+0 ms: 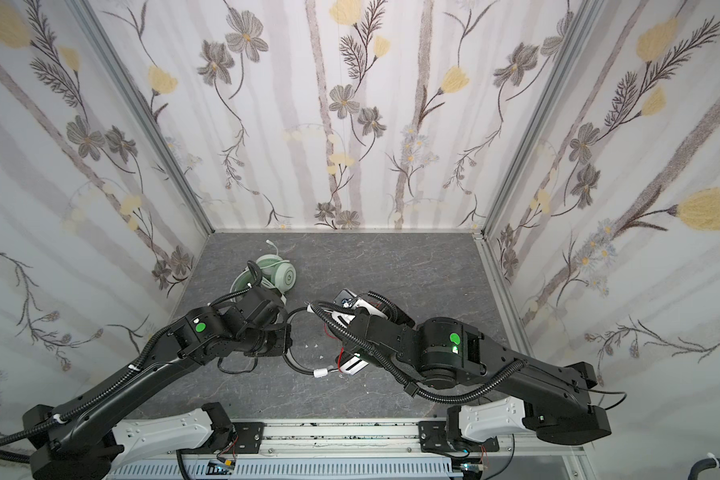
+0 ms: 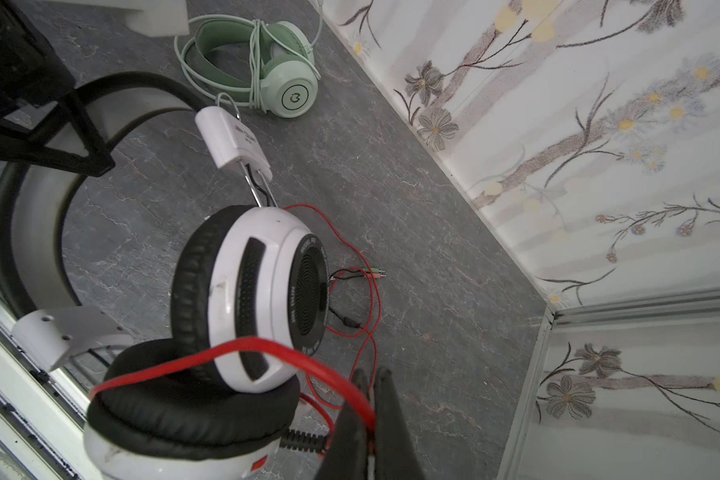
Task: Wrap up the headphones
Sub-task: 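Wrap the red cable around the headset with the right gripper while the left holds it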
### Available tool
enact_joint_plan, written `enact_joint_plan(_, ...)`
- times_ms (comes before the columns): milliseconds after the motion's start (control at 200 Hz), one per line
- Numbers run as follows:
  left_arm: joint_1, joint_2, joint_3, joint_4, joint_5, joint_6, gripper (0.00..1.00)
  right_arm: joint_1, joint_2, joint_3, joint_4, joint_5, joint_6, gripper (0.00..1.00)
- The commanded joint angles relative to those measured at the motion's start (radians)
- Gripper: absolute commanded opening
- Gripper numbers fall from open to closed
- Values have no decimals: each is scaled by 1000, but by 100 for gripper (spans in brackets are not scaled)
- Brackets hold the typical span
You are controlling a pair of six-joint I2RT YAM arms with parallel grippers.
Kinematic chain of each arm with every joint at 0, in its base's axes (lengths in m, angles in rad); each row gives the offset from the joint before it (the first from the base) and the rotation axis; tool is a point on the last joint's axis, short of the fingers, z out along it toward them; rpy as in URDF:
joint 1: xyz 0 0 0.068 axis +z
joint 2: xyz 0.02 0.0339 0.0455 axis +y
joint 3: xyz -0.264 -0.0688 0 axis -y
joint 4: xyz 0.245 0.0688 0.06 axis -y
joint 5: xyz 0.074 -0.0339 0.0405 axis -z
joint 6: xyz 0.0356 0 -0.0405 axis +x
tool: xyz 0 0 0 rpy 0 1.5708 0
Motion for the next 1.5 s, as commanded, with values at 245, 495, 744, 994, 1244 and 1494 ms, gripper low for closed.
enact_joint_plan(245, -69, 7, -11, 13, -51, 3, 0, -14, 34, 1, 39, 92, -126, 1)
enact_joint_plan(495, -147, 49, 17, 61, -71, -11, 0, -56, 52, -35, 220, -112, -300, 0)
enact_joint_plan(744, -226, 61, 52, 80, -71, 14, 0, -137, 59, -86, 304, -263, -299, 0)
enact_joint_plan(994, -261, 67, 67, 52, -117, 15, 0, -247, -25, -204, 384, -366, -271, 0)
enact_joint_plan(1244, -260, 39, 70, 60, -107, 18, 0, -350, -137, -331, 448, -496, -233, 15)
enact_joint_plan(1494, -261, -6, 66, 109, -48, 15, 0, -452, -234, -477, 538, -681, -163, 58)
